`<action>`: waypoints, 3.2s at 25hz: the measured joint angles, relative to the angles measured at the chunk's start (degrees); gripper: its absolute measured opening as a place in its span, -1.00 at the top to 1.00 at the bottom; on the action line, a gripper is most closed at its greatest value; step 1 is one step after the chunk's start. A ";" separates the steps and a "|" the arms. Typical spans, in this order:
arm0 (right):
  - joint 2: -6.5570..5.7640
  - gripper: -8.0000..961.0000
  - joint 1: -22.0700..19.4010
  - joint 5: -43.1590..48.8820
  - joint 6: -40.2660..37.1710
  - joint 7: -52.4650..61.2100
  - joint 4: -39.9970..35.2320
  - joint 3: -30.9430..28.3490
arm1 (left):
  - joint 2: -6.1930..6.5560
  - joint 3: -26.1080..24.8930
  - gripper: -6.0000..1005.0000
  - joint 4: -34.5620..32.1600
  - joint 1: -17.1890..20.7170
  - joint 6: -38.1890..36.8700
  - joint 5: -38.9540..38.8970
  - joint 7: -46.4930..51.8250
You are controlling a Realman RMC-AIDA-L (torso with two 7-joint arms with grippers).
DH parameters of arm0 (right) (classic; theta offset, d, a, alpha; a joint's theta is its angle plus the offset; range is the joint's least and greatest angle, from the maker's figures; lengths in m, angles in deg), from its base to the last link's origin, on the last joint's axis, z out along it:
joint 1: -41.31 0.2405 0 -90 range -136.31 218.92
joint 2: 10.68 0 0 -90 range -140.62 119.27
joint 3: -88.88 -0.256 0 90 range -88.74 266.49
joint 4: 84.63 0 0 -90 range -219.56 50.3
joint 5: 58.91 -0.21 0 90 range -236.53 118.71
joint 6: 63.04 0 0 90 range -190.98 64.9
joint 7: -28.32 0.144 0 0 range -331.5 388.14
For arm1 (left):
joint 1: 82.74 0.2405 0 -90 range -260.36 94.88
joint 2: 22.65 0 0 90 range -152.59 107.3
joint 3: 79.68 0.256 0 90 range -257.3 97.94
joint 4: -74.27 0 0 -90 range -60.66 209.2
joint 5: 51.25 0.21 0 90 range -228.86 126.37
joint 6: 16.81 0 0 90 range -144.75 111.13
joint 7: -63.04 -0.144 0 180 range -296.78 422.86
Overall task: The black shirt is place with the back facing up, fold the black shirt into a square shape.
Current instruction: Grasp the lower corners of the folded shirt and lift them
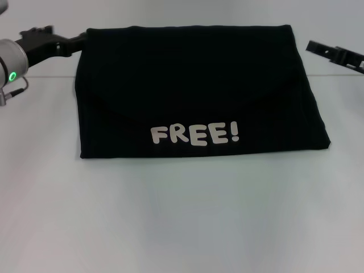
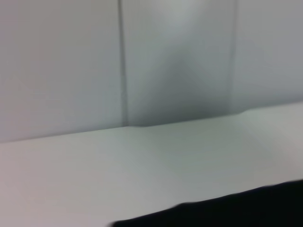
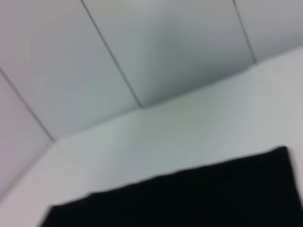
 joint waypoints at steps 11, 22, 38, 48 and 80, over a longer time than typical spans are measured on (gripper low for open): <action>-1.28 -0.58 -7.76 -2.86 -15.14 -2.06 -3.66 0.66 | -2.38 3.61 -0.75 -9.77 9.93 -26.45 -1.48 5.85; -2.73 -0.58 -6.69 -0.94 -14.75 1.17 -4.08 1.61 | -2.60 2.51 -0.73 -9.09 12.75 -23.60 13.94 8.09; -2.74 -0.58 -5.00 -1.03 -11.12 3.49 -3.91 4.65 | -2.07 3.17 -0.70 -9.02 10.94 -22.57 19.96 31.58; -2.83 -0.57 -5.29 -1.00 -10.84 3.52 -3.83 4.66 | -2.01 3.31 -0.69 -5.47 10.79 -21.89 20.07 35.13; -2.80 -0.56 -6.33 -0.98 -10.85 3.54 -3.36 4.83 | -1.92 5.49 -0.63 -3.69 9.66 -20.20 20.07 33.39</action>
